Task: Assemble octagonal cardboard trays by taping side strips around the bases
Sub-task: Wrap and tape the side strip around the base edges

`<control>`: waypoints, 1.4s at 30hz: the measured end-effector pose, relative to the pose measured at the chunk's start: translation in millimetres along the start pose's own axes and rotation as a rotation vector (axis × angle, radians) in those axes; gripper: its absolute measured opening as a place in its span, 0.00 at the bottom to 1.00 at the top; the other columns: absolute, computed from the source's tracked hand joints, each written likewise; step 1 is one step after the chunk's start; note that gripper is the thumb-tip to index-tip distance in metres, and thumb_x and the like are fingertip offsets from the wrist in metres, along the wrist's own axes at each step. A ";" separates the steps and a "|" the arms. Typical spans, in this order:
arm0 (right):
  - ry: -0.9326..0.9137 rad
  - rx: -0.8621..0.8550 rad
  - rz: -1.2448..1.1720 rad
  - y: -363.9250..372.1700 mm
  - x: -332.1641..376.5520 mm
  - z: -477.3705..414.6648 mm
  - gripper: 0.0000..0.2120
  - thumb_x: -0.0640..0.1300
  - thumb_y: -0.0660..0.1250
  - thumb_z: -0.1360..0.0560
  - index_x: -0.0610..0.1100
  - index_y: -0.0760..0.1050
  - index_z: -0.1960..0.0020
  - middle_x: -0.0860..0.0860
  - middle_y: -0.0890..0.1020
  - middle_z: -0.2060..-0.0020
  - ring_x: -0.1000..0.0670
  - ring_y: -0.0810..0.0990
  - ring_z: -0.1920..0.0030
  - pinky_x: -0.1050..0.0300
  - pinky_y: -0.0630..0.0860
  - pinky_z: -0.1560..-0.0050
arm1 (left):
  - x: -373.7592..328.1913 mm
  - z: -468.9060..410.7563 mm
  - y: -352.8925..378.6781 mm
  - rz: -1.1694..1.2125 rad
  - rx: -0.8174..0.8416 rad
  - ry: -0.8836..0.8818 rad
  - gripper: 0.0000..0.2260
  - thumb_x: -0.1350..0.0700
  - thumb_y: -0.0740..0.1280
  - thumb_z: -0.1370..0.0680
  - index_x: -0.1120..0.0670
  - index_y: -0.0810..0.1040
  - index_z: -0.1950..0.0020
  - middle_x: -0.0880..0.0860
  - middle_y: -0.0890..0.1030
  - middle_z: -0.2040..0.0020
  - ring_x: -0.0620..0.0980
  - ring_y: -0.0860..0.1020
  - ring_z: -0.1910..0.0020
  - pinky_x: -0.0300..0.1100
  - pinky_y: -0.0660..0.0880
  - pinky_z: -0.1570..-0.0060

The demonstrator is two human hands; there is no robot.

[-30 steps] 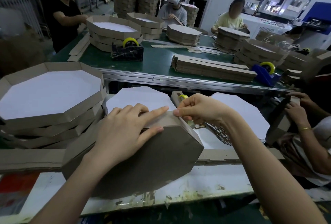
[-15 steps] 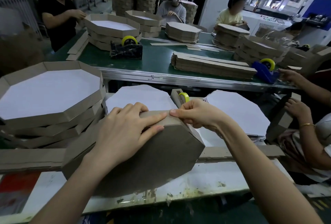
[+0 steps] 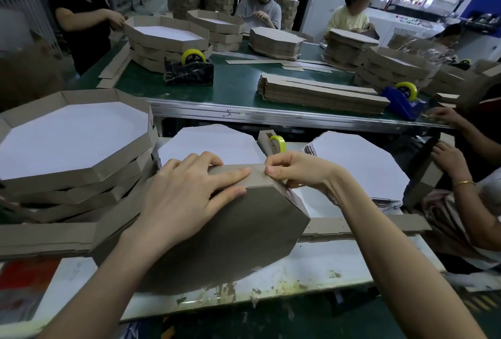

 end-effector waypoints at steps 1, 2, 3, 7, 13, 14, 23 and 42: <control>-0.003 0.030 -0.023 -1.5 -1.6 -1.8 0.15 0.51 0.61 0.20 0.58 0.81 0.62 0.64 0.75 0.70 0.63 0.71 0.71 0.72 0.65 0.71 | -0.3 -0.1 -0.2 0.002 0.004 -0.002 0.23 0.33 0.44 0.23 0.30 0.71 0.34 0.44 0.77 0.45 0.48 0.76 0.47 0.46 0.70 0.55; -0.004 0.056 -0.037 -3.4 -3.8 -3.2 0.13 0.50 0.62 0.21 0.58 0.82 0.60 0.64 0.76 0.69 0.62 0.71 0.71 0.71 0.65 0.71 | -0.4 -0.6 -0.4 0.003 0.007 -0.006 0.23 0.32 0.44 0.23 0.29 0.71 0.34 0.44 0.77 0.45 0.47 0.76 0.47 0.45 0.70 0.55; -0.001 0.078 -0.040 -5.1 -7.9 -4.1 0.11 0.51 0.63 0.22 0.59 0.83 0.58 0.63 0.77 0.68 0.61 0.70 0.70 0.70 0.64 0.71 | -0.2 -0.7 -0.7 0.005 0.009 -0.009 0.23 0.32 0.43 0.23 0.29 0.70 0.34 0.44 0.77 0.45 0.47 0.76 0.48 0.45 0.69 0.55; 0.088 -0.204 -0.036 -31.1 -39.4 -8.1 0.09 0.52 0.68 0.22 0.54 0.84 0.45 0.58 0.78 0.66 0.53 0.59 0.71 0.64 0.60 0.73 | 6.0 0.8 -4.1 0.015 0.014 -0.035 0.24 0.32 0.42 0.24 0.28 0.68 0.33 0.43 0.76 0.44 0.46 0.76 0.47 0.43 0.67 0.55; 0.257 -0.771 -0.255 -72.6 -113.3 -20.3 0.15 0.39 0.61 0.20 0.46 0.76 0.35 0.49 0.73 0.70 0.52 0.63 0.75 0.55 0.60 0.72 | 12.2 -2.3 -4.6 0.040 0.039 -0.049 0.25 0.30 0.41 0.25 0.25 0.65 0.33 0.40 0.74 0.42 0.43 0.74 0.44 0.41 0.68 0.53; 0.295 -0.769 -0.221 -72.9 -125.0 -24.0 0.16 0.38 0.62 0.20 0.44 0.75 0.34 0.48 0.74 0.69 0.52 0.66 0.76 0.56 0.64 0.73 | 11.3 -4.0 -4.0 0.043 0.043 -0.049 0.24 0.29 0.41 0.26 0.25 0.65 0.33 0.40 0.74 0.42 0.42 0.73 0.44 0.41 0.68 0.53; 0.588 -0.920 0.040 -90.2 -206.2 -53.3 0.12 0.35 0.59 0.21 0.33 0.79 0.43 0.41 0.80 0.59 0.46 0.73 0.66 0.56 0.67 0.69 | 19.9 -16.1 -0.1 0.052 0.036 -0.060 0.21 0.28 0.43 0.25 0.22 0.63 0.35 0.36 0.73 0.43 0.35 0.65 0.53 0.35 0.62 0.59; 0.816 -0.632 -0.345 -135.2 -225.7 -116.8 0.09 0.42 0.66 0.20 0.38 0.71 0.56 0.45 0.72 0.69 0.49 0.69 0.72 0.56 0.69 0.73 | 24.9 -26.1 4.3 0.045 0.050 -0.083 0.19 0.30 0.46 0.23 0.24 0.65 0.33 0.37 0.74 0.42 0.38 0.72 0.46 0.34 0.62 0.57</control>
Point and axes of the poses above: each hand's wrist, its own z-axis away from the middle knuckle, its own y-axis out of the palm, x = y × z, the point moved 4 cm from there along -z, towards the middle knuckle
